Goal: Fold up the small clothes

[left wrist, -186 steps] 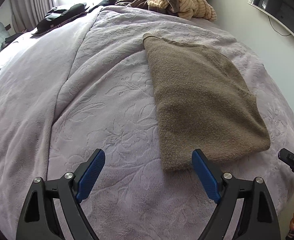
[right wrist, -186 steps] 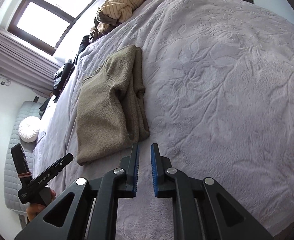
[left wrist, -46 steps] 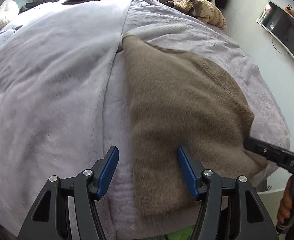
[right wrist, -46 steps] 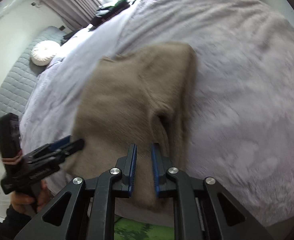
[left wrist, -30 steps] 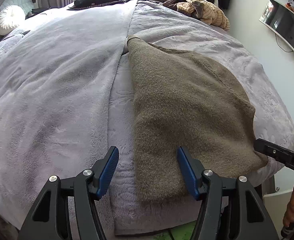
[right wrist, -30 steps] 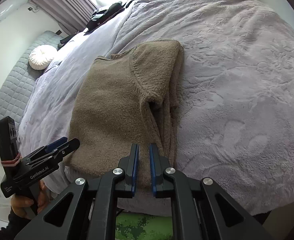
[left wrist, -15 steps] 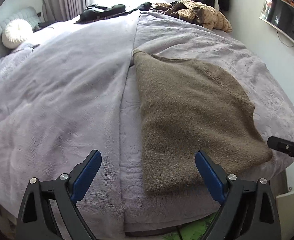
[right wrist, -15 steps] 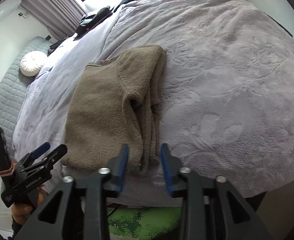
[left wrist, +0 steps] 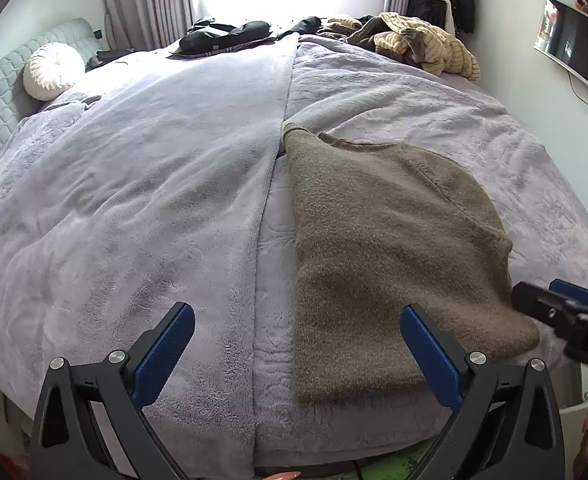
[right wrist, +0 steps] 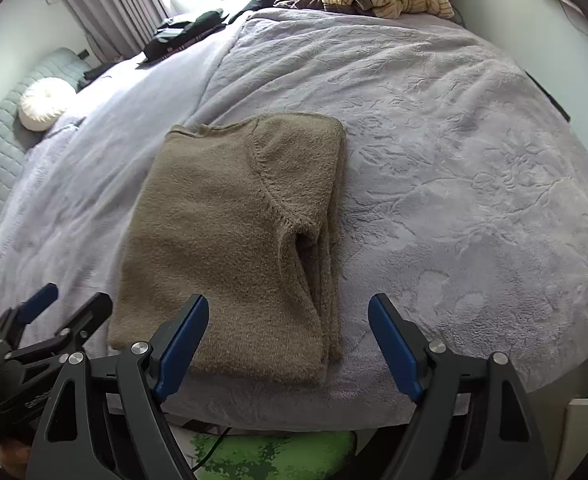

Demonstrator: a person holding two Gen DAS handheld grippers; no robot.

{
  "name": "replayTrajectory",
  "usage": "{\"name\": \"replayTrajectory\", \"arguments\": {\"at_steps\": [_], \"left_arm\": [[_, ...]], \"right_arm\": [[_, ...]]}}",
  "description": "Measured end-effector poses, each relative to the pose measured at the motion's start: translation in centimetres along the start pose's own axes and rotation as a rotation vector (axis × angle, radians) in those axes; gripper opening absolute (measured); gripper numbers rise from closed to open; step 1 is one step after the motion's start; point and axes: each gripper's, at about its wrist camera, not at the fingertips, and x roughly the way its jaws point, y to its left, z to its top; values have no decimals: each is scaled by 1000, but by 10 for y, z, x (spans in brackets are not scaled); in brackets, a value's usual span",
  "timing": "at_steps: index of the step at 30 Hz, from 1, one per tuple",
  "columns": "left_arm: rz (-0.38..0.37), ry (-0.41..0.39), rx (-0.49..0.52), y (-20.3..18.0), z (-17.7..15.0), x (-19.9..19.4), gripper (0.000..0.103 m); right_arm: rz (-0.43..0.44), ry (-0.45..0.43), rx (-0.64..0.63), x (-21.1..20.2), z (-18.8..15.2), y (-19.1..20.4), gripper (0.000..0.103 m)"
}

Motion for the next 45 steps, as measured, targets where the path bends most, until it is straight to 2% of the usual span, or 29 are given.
{"name": "replayTrajectory", "arguments": {"at_steps": [5,9,23,45], "left_arm": [[4,10,-6,-1,1,2,103],[10,18,-10,-2,3,4,103],[27,14,-8,-3,5,4,103],[41,18,-15,-2,6,9,103]], "right_arm": [[-65,-26,-33,-2,0,7,84],[-83,-44,-39,-5,0,8,84],[-116,-67,-38,-9,0,7,84],[-124,-50,-45,-6,4,10,84]]}}
